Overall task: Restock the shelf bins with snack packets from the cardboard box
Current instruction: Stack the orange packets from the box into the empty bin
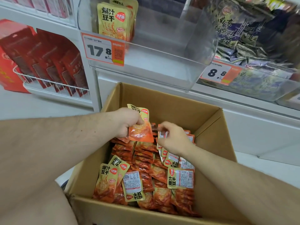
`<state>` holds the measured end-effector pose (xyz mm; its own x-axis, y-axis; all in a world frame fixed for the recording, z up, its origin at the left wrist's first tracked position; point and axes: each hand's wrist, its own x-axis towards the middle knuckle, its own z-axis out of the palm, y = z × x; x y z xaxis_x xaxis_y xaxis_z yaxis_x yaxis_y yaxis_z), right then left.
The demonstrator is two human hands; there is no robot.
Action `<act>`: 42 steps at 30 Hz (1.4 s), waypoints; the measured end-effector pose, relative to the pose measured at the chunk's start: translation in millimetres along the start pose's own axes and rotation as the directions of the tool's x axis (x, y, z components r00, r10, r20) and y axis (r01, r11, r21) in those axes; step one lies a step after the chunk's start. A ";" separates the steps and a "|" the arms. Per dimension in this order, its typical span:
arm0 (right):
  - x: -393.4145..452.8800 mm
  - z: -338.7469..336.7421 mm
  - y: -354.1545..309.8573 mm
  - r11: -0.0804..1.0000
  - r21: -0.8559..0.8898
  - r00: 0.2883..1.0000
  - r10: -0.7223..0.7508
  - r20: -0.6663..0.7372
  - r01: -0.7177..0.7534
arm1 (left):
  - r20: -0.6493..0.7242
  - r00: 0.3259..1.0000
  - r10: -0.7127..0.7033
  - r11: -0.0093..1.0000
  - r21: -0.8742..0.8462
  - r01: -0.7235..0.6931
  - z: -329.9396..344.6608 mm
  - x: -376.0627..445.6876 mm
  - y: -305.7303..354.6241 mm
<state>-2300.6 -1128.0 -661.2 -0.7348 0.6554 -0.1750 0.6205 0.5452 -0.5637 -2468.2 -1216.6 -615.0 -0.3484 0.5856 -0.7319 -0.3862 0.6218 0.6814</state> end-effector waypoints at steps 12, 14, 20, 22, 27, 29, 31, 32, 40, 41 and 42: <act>-28.4 60.6 121.2 0.592 -0.800 0.846 0.376 0.378 0.095 | 0.091 0.994 0.064 0.971 0.223 -0.083 -8.0 5.5 -4.2; -19.8 51.8 108.6 0.666 -0.745 0.826 0.402 0.396 0.033 | 0.088 0.992 0.093 0.959 0.261 -0.114 -9.6 7.0 -4.3; 8.7 8.8 31.6 0.897 0.104 0.902 0.426 0.067 -0.431 | 0.052 0.985 0.167 0.939 0.295 -0.174 -10.6 2.2 -0.9; 10.3 -0.8 -7.4 0.849 0.376 0.918 0.397 0.008 -0.370 | 0.072 0.981 0.179 0.936 0.293 -0.193 -9.2 -0.5 0.5; 4.7 -11.1 -68.8 0.757 0.606 0.958 0.285 0.028 -0.243 | 0.165 0.956 0.245 0.948 0.165 -0.271 -6.4 -11.2 6.9; 2.1 -17.8 -80.8 0.719 0.659 0.967 0.248 0.055 -0.222 | 0.203 0.946 0.251 0.955 0.111 -0.277 -9.9 -18.1 11.1; 4.0 -21.7 -82.5 0.718 0.674 0.970 0.242 -0.010 -0.172 | 0.250 0.932 0.262 0.957 0.060 -0.285 -16.0 -22.6 14.8; 5.9 -23.5 -82.4 0.747 0.649 0.964 0.253 -0.081 -0.142 | 0.277 0.923 0.268 0.957 0.035 -0.288 -18.4 -25.0 16.9; 18.3 -49.3 -101.7 0.836 0.536 0.895 0.322 -0.310 -0.115 | 0.367 0.824 0.431 0.897 -0.077 -0.435 -22.6 -48.7 32.9; 19.9 -52.0 -105.1 0.825 0.551 0.894 0.332 -0.301 -0.121 | 0.356 0.817 0.454 0.885 -0.076 -0.459 -23.7 -49.5 34.4; 21.6 -54.2 -108.8 0.822 0.555 0.894 0.336 -0.296 -0.125 | 0.350 0.809 0.472 0.874 -0.066 -0.481 -24.7 -49.9 35.5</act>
<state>-2369.1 -1144.8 -559.9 -0.3675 0.9239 -0.1066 0.4500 0.0764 -0.8897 -2485.6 -1236.6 -554.5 -0.1657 0.9492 -0.2676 -0.2260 0.2276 0.9472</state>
